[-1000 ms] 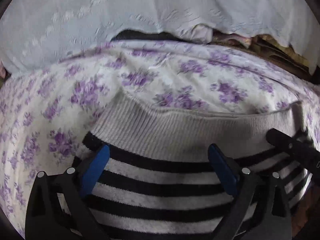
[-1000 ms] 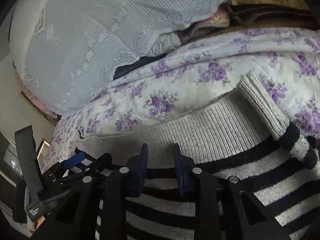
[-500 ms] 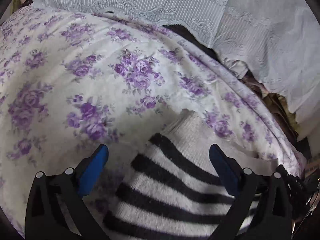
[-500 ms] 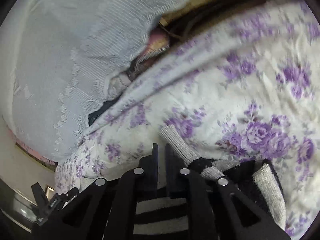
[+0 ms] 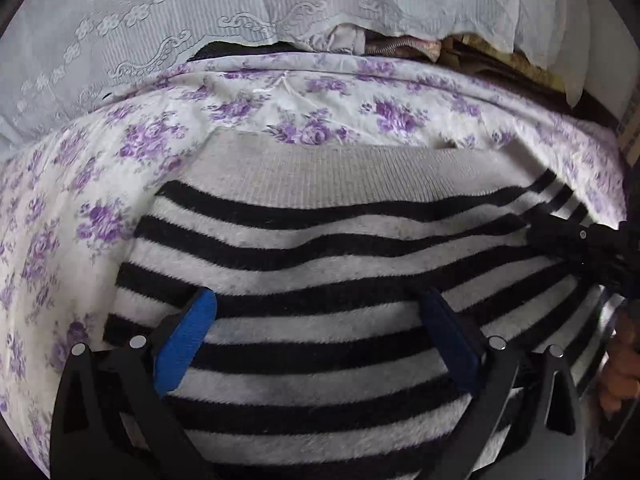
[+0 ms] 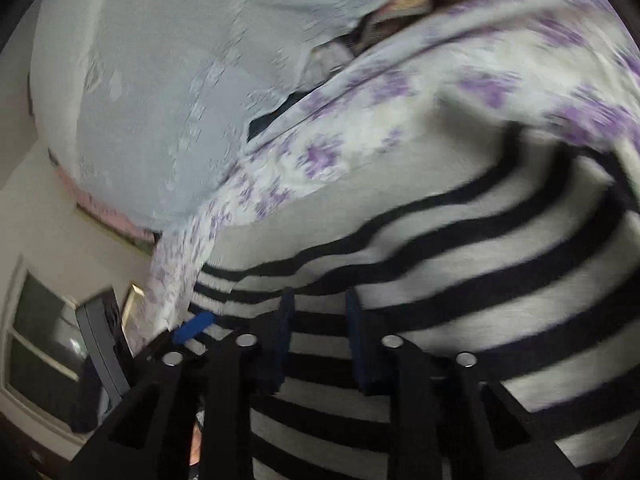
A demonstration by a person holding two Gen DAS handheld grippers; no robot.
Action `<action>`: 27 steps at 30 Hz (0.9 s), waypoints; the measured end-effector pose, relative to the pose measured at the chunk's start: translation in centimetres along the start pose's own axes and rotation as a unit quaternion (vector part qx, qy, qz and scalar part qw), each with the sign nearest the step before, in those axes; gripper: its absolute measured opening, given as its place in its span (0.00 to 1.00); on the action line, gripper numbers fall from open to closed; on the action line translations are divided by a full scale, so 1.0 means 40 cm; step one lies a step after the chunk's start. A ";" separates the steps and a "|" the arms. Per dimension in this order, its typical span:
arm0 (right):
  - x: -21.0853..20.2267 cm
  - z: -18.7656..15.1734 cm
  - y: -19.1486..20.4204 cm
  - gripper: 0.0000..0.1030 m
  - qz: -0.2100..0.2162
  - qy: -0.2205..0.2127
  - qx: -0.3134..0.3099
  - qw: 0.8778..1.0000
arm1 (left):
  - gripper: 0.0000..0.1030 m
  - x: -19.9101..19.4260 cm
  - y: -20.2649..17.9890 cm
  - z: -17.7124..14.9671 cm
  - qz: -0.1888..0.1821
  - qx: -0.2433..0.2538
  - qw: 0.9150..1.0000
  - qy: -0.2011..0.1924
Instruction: Fold small clothes
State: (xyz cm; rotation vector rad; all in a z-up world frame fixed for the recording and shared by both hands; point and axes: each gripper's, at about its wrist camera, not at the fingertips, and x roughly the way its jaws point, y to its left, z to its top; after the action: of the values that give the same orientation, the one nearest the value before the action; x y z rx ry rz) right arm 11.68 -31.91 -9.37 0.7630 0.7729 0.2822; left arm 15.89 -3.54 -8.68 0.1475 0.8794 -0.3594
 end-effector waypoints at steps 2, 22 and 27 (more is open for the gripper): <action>-0.066 0.004 -0.069 0.23 0.009 -0.029 0.042 0.999 | 0.96 -0.020 0.033 -0.015 0.026 -0.012 1.000 -0.007; -0.179 -0.180 0.159 0.53 0.082 -0.023 -0.047 0.995 | 0.96 -0.226 0.019 -0.113 -0.001 -0.102 0.994 -0.045; -0.084 -0.234 0.127 0.53 0.049 0.032 -0.038 0.998 | 0.96 -0.148 -0.055 -0.129 0.035 -0.055 0.998 -0.018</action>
State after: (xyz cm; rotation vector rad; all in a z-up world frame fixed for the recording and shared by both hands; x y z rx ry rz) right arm 2.83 -25.19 -8.39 0.7229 0.7811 0.4235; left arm 7.89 -2.74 -7.33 0.0699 0.8540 -0.2460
